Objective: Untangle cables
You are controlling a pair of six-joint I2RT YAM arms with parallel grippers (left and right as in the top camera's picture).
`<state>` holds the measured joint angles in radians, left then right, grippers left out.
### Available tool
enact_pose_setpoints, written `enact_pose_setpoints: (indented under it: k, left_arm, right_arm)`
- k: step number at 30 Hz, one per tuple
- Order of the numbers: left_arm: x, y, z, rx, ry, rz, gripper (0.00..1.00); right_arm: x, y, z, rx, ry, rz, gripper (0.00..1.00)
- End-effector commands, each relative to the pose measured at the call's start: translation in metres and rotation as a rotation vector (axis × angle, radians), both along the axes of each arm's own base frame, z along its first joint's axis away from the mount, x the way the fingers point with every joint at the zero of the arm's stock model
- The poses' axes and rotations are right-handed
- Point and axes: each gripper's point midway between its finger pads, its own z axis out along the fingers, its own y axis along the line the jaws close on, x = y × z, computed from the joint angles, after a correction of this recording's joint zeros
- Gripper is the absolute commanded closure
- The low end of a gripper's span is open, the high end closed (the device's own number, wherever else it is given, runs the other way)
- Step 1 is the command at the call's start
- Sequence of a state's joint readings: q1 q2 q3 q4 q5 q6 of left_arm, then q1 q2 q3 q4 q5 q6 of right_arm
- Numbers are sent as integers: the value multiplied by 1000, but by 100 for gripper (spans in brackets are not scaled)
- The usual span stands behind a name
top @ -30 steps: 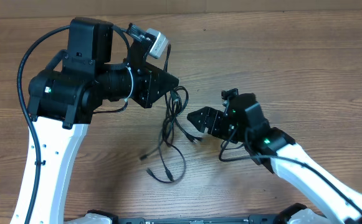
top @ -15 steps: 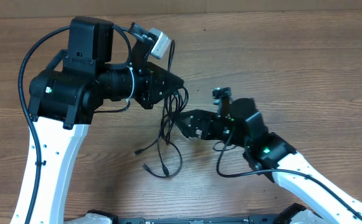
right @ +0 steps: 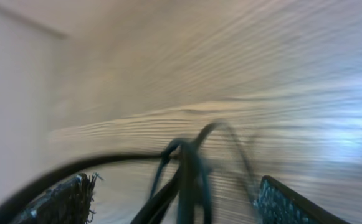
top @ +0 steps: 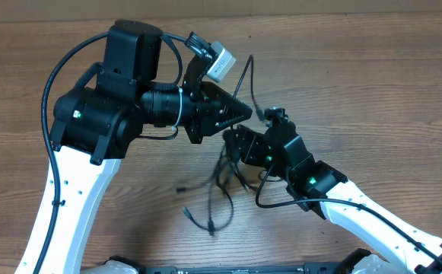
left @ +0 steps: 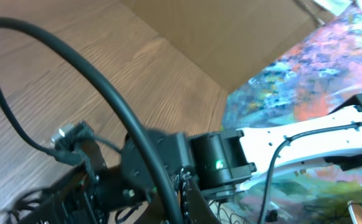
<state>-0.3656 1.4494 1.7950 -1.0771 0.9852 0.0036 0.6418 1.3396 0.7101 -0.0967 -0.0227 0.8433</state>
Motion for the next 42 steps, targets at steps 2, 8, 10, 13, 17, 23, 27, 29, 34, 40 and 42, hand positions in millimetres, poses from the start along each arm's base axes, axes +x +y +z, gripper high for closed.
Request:
enact_pose_setpoints:
  k: [2,8,10,13,17,23,27,29,34,40,42]
  left_arm:
    - [5,17,26,-41,-90,35,96]
    - [58,82,15,57,-114,335,96]
    - [73,108,10,92,-110,436,96]
    - [90,149,2,150,-96,587,96]
    - [97,184,-12,226,-57,720,96]
    - [96,210,-31,335,5,830,96]
    - [94,221,-39,383,47,897,96]
    - [96,240,-45,423,95,1014,96]
    - [87,301,-59,563,210,1391,96]
    - [87,306,-72,586,278,1427,96]
    - [89,299,-81,579,316,1387,96]
  right_arm:
    - [5,-45,-27,-197,28,-169,18]
    - [-4,-99,-51,-348,140,-283,18]
    - [-2,-114,-54,-361,165,-324,18]
    - [3,-136,-56,-359,192,-385,18]
    - [7,-150,-56,-347,208,-424,19]
    - [8,-155,-57,-337,217,-432,18]
    - [3,-158,-60,-356,241,-434,18]
    - [-3,-164,-64,-372,269,-443,18]
    - [-14,-195,-72,-406,351,-522,17]
    - [-11,-194,-73,-344,373,-440,0]
    - [-8,-173,-71,-290,350,-309,0]
